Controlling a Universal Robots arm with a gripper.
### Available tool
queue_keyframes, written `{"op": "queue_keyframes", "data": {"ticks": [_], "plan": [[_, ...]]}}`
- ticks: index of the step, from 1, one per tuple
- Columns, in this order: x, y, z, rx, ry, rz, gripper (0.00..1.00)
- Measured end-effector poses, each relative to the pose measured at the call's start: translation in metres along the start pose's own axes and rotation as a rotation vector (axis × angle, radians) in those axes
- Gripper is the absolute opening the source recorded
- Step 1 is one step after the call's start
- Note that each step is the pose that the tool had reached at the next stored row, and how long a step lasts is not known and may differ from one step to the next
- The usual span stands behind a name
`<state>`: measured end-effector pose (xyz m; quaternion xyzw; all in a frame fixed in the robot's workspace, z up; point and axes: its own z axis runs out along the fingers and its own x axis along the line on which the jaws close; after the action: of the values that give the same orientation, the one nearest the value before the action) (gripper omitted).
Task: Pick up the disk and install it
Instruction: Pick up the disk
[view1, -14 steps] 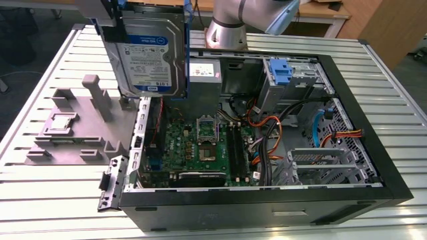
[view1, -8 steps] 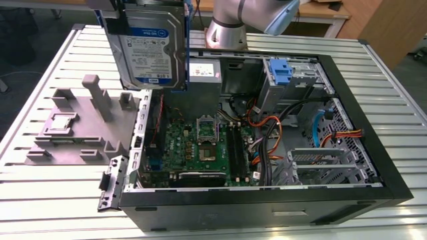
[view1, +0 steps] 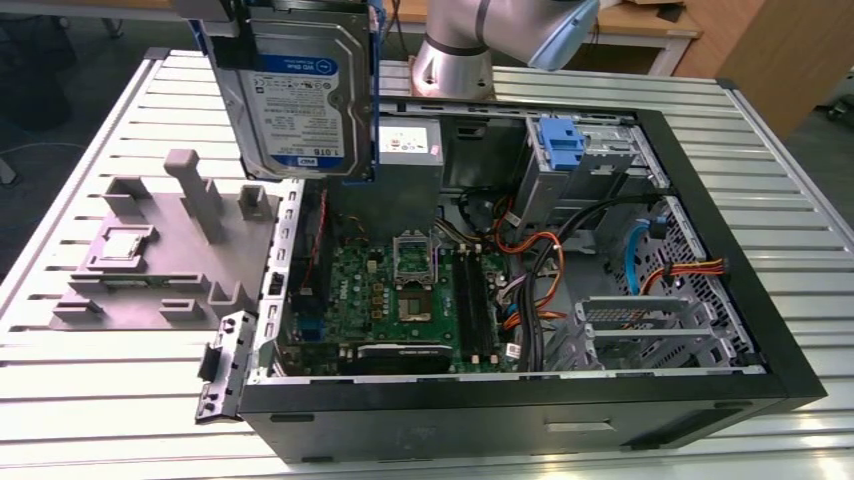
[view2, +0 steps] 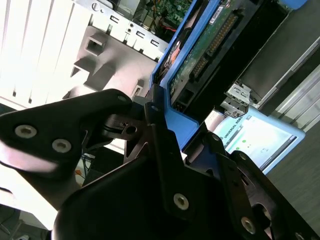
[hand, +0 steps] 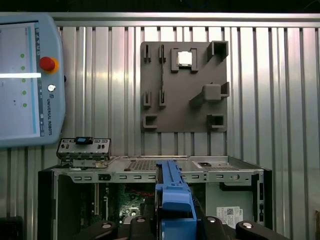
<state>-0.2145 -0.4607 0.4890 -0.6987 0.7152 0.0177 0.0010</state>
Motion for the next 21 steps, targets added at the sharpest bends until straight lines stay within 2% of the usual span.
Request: {"op": "queue_keyframes", "data": {"ticks": [10,21], "plan": [[0.0011,-0.0002,0.0000,0.0000,0.0000,0.000,0.37],[0.0009,-0.0080,-0.0002,0.0001,-0.0001,0.000,0.37]]}}
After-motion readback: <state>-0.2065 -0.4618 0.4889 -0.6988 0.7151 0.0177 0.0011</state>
